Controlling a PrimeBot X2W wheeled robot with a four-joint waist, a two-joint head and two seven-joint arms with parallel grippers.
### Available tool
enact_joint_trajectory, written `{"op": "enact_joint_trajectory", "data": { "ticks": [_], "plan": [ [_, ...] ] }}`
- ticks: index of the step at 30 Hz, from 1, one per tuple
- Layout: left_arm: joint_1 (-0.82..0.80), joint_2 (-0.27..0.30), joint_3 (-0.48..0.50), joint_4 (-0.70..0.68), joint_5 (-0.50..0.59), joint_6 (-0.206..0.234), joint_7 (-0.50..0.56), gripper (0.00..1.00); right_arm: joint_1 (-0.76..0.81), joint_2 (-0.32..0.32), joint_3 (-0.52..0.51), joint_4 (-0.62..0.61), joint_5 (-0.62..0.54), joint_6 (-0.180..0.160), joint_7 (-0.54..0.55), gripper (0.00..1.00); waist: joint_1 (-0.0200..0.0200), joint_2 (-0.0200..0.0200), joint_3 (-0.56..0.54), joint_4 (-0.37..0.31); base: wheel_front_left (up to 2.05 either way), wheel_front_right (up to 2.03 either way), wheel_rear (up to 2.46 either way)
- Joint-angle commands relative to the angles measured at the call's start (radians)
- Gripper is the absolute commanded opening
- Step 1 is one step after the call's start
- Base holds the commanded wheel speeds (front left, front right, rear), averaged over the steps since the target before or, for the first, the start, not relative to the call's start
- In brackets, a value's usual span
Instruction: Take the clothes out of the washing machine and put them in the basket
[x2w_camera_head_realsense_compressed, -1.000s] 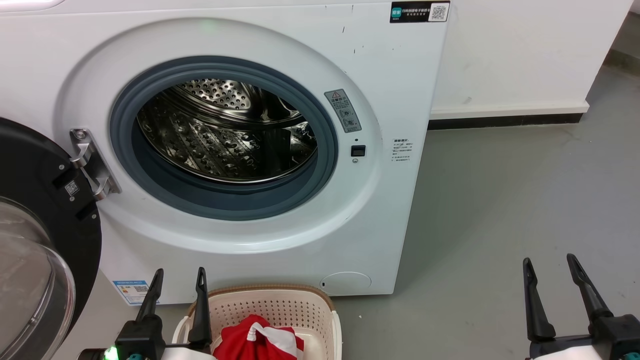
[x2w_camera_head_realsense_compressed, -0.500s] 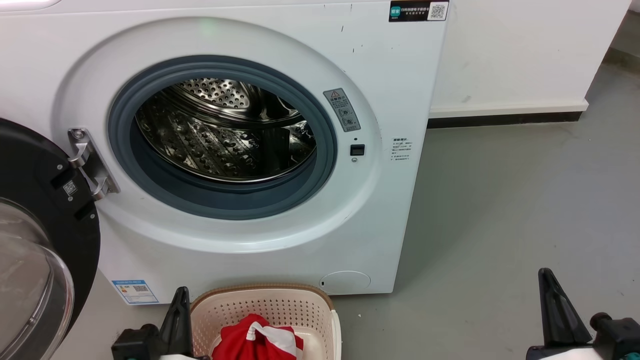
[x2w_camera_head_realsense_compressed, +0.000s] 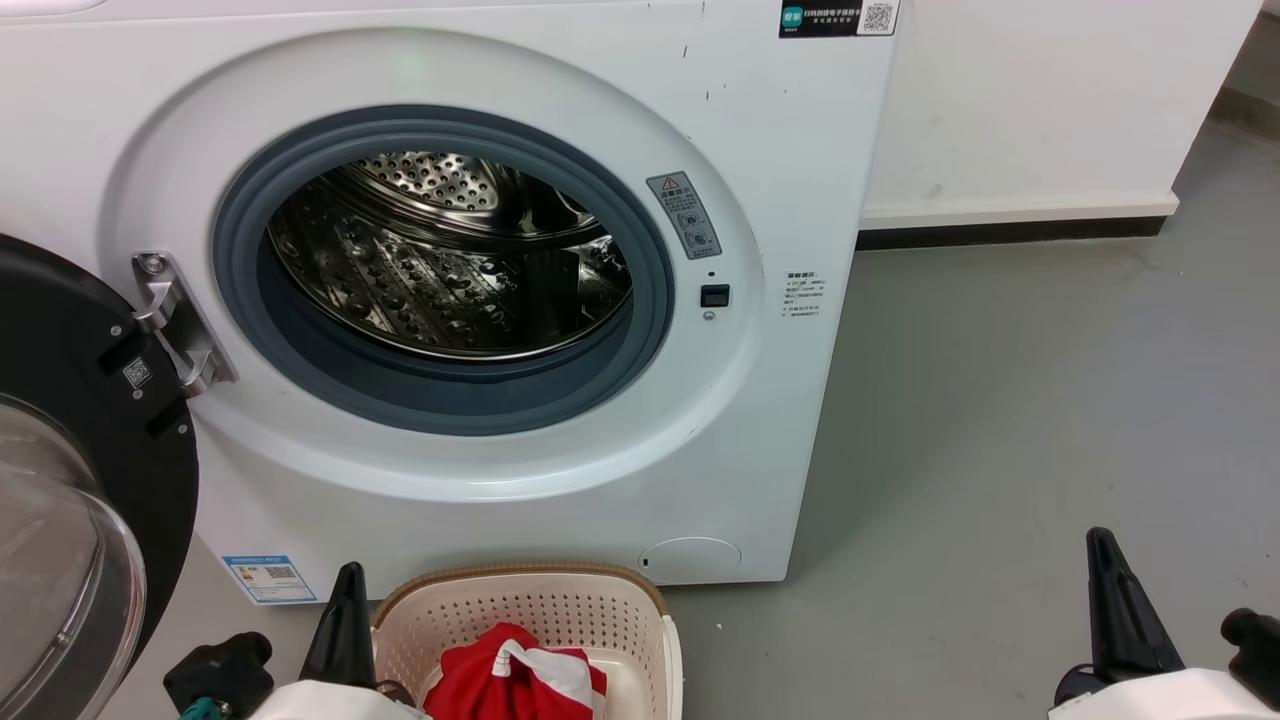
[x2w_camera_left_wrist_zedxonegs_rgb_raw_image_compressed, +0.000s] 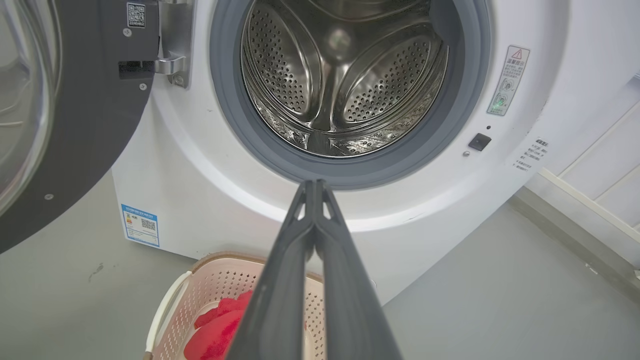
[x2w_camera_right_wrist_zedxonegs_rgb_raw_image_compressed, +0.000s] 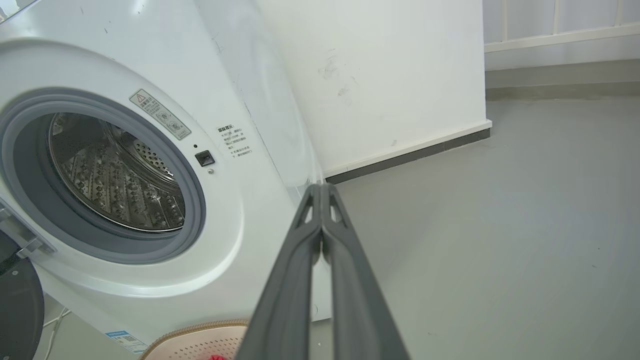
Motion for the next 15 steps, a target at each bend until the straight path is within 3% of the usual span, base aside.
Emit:
{"op": "enact_joint_trajectory", "data": {
  "ticks": [1,15],
  "plan": [
    [-0.034,0.001,0.003,-0.011,-0.039,-0.004,0.006,0.00,-0.034,0.000,-0.003,-0.006,0.044,0.000,0.009,0.00,0.0000,0.0000,0.001,0.000,0.00,0.00,0.00],
    [-0.067,0.000,0.019,0.007,-0.269,-0.021,0.060,0.00,-0.074,0.000,-0.006,0.027,0.286,0.000,0.065,0.00,-0.0001,0.0000,0.009,0.002,0.00,0.00,0.00]
  ]
}}
